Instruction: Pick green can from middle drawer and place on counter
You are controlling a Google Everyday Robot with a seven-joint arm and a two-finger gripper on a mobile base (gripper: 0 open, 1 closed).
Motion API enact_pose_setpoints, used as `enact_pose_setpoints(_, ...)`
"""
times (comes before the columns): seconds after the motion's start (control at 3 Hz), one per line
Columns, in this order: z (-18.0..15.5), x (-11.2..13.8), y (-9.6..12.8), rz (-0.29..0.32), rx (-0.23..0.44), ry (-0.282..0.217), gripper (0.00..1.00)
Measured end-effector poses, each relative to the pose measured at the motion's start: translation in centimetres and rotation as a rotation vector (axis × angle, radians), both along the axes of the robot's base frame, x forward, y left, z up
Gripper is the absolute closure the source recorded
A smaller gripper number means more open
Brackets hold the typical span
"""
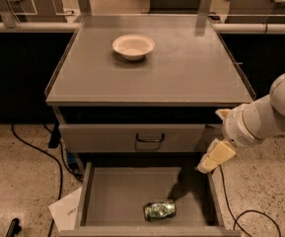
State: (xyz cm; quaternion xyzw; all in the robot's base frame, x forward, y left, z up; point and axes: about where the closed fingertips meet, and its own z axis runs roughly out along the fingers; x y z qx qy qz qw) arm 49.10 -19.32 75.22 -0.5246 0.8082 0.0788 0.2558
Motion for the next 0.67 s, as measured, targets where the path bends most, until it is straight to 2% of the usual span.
enact_pose_setpoints(0.33,-3.4,-1.4,-0.2,-0.048,0.075,0.037,0.0)
enact_pose_setpoints(0.67,-7.2,-2.8,-0.2,-0.091,0.151,0.094,0.0)
